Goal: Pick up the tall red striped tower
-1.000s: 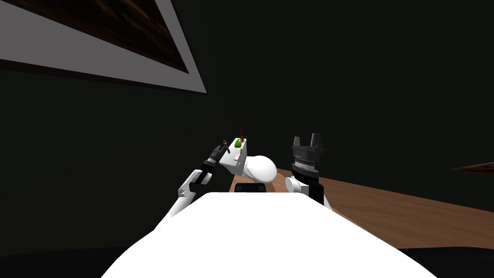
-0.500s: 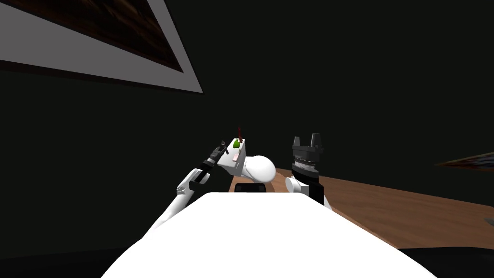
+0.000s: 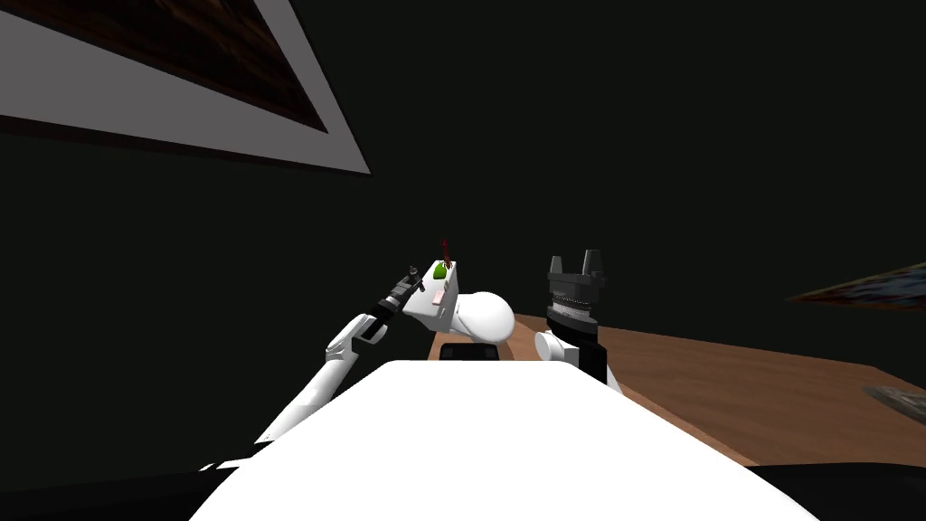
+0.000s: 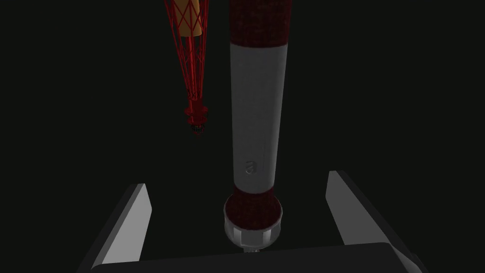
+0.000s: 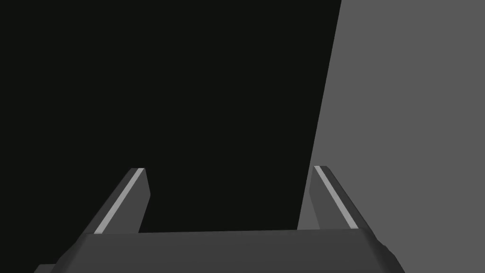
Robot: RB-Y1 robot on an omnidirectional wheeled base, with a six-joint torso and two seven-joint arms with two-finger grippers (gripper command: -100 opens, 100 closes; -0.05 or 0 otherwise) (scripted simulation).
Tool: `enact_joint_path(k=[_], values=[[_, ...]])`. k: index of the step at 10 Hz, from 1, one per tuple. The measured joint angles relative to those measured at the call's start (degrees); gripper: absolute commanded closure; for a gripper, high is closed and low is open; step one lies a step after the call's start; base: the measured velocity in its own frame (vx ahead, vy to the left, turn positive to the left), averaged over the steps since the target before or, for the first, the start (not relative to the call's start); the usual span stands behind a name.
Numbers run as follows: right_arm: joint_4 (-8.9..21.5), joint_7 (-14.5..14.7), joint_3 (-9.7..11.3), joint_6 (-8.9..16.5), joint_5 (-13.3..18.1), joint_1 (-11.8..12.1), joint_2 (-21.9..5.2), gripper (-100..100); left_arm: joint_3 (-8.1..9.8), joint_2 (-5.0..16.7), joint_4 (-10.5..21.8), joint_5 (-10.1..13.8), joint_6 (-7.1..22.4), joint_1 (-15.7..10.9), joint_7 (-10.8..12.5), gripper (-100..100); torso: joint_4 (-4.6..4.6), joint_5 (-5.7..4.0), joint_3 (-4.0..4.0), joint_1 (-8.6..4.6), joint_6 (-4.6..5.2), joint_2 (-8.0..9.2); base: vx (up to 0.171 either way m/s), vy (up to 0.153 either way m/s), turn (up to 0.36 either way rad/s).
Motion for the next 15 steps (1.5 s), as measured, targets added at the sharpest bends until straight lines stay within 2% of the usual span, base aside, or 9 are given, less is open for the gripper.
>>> enact_joint_path(k=[1,4,5,6,7,9,10,12,15], values=[[0.0,0.0,0.0,0.0,0.0,0.0,0.0,0,0.0,0.0,0.0,0.0,0.0,0.0,0.0,-100,0.01,0.0,0.02,0.0,0.0,0.04,-0.073,-0.002,-0.248],[0.0,0.0,0.0,0.0,0.0,0.0,0.0,0,0.01,1.6,5.7,4.4,-0.6,-4.1,-3.0,-100,0.13,0.02,0.33,0.1,0.07,0.58,-0.137,0.027,-0.224],[0.0,0.0,0.0,0.0,0.0,0.0,0.0,0,0.01,2.0,7.3,5.7,-0.7,-4.7,-3.9,-100,0.13,0.03,0.34,0.14,-0.02,0.58,-0.047,0.013,0.04],[0.0,0.0,0.0,0.0,0.0,0.0,0.0,0,-0.13,1.8,8.7,6.1,-0.7,-5.2,-4.4,-100,0.09,0.03,0.21,0.1,-0.03,0.34,-0.074,0.008,-0.279],[0.0,0.0,0.0,0.0,0.0,0.0,0.0,0,-0.39,2.4,10.3,7.6,-0.4,-6.8,-5.4,-100,0.08,0.01,0.19,0.07,0.07,0.33,-0.092,0.017,-0.186],[0.0,0.0,0.0,0.0,0.0,0.0,0.0,0,-0.36,2.8,12.9,9.2,-0.5,-7.7,-6.5,-100,0.05,0.05,0.18,0.15,-0.15,0.3,-0.067,-0.011,-0.106],[0.0,0.0,0.0,0.0,0.0,0.0,0.0,0,-0.39,3.4,15.0,10.8,-0.9,-9.4,-7.6,-100,0.07,0.05,0.22,0.18,-0.06,0.39,-0.094,0.002,-0.198],[0.0,0.0,0.0,0.0,0.0,0.0,0.0,0,-0.49,3.6,17.5,12.3,-0.7,-10.4,-8.9,-100,0.05,0.1,0.18,0.36,-0.15,0.3,-0.071,0.016,-0.151],[0.0,0.0,0.0,0.0,0.0,0.0,0.0,0,-0.45,5.0,25.1,16.7,-2.2,-14.8,-12.4,-100,0.09,0.09,0.28,0.3,-0.07,0.49,-0.116,-0.011,-0.18]])
